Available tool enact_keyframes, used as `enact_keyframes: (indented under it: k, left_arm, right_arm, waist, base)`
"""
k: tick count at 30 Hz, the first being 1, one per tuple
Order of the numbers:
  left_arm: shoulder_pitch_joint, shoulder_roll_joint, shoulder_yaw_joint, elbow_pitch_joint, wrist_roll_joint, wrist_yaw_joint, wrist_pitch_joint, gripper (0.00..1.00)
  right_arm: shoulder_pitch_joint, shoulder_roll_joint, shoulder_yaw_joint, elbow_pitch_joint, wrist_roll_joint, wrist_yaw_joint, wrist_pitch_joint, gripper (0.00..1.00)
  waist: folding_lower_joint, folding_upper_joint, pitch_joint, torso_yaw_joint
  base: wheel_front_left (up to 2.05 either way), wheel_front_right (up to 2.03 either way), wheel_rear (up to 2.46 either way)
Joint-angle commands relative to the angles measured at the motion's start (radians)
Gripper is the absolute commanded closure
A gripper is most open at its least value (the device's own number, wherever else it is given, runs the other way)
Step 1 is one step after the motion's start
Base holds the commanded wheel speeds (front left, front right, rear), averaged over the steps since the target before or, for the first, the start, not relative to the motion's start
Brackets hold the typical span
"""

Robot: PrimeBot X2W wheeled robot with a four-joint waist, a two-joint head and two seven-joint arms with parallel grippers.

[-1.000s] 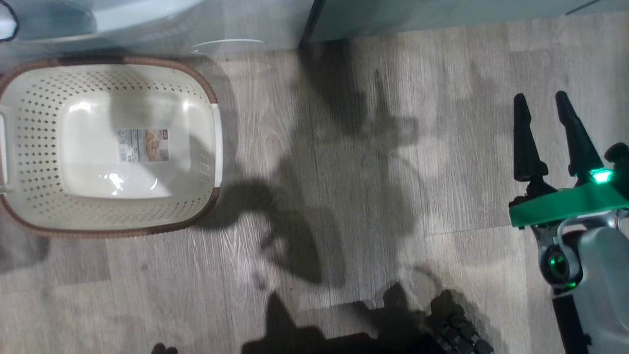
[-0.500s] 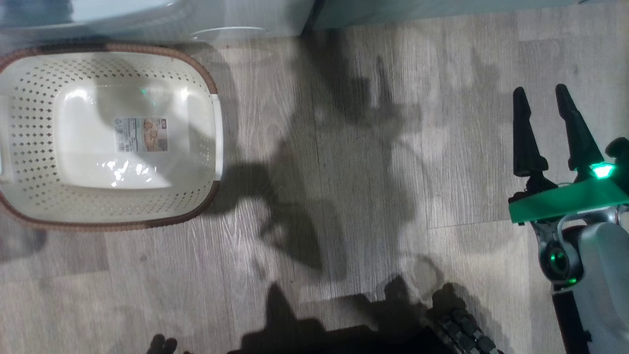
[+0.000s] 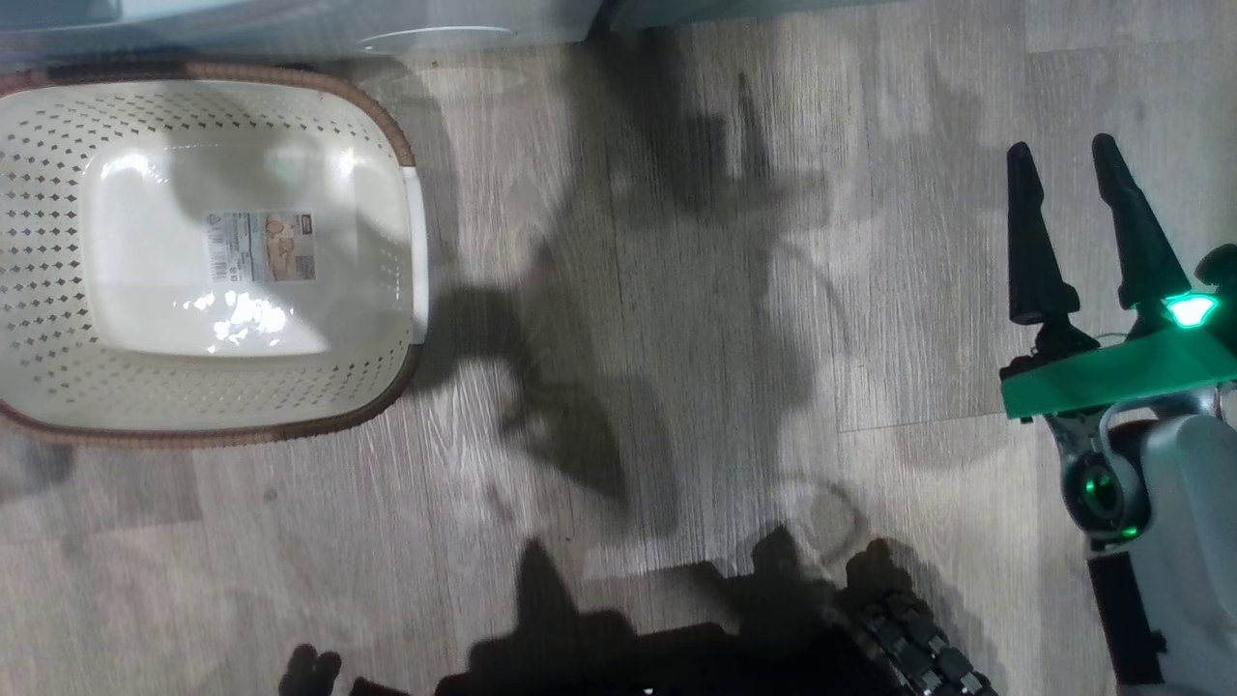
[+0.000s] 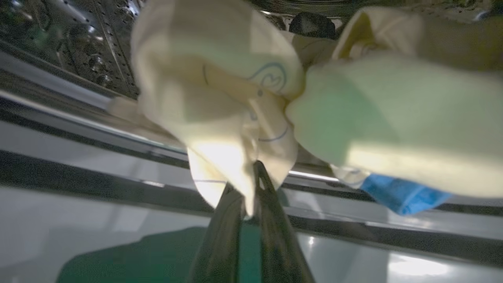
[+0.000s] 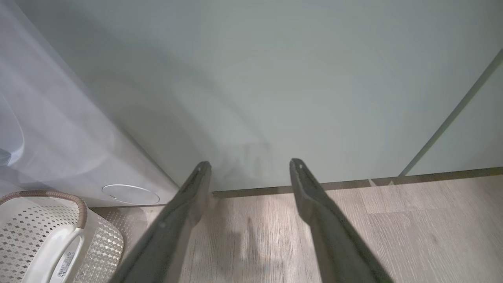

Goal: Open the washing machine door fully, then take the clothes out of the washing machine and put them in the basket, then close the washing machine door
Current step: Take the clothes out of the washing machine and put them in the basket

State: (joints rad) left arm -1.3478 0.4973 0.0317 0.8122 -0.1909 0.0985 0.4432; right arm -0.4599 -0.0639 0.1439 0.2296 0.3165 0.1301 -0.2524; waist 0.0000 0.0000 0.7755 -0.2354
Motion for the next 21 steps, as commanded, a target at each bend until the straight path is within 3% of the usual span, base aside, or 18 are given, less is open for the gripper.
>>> enact_keyframes:
  k: [1, 10, 14, 21]
  left_arm:
    - [-0.032, 0.060, 0.012, -0.026, -0.006, -0.009, -0.015, 1.00]
    - [0.022, 0.032, 0.001, 0.007, -0.042, -0.068, -0.063, 1.00]
    - [0.084, 0.011, -0.007, 0.011, -0.063, -0.102, -0.082, 1.00]
    - [0.243, -0.035, -0.019, -0.017, -0.090, -0.127, -0.115, 1.00]
  right_arm:
    - [0.016, -0.011, 0.010, -0.024, 0.000, 0.001, -0.009, 0.00]
    - [0.036, -0.018, -0.004, -0.011, -0.003, 0.001, -0.009, 0.00]
    - [0.058, -0.026, -0.011, -0.005, -0.005, 0.001, -0.009, 0.00]
    - [0.106, -0.046, -0.023, 0.007, -0.008, 0.001, -0.009, 0.00]
  waist:
    - [0.0000, 0.0000, -0.002, 0.002]
    - [0.0000, 0.0000, -0.062, 0.025]
    - [0.0000, 0.0000, -0.114, 0.042]
    - [0.0000, 0.0000, -0.219, 0.075]
  base:
    - [0.00, 0.00, 0.00]
    - [0.00, 0.00, 0.00]
    - [0.00, 0.00, 0.00]
    - [0.00, 0.00, 0.00]
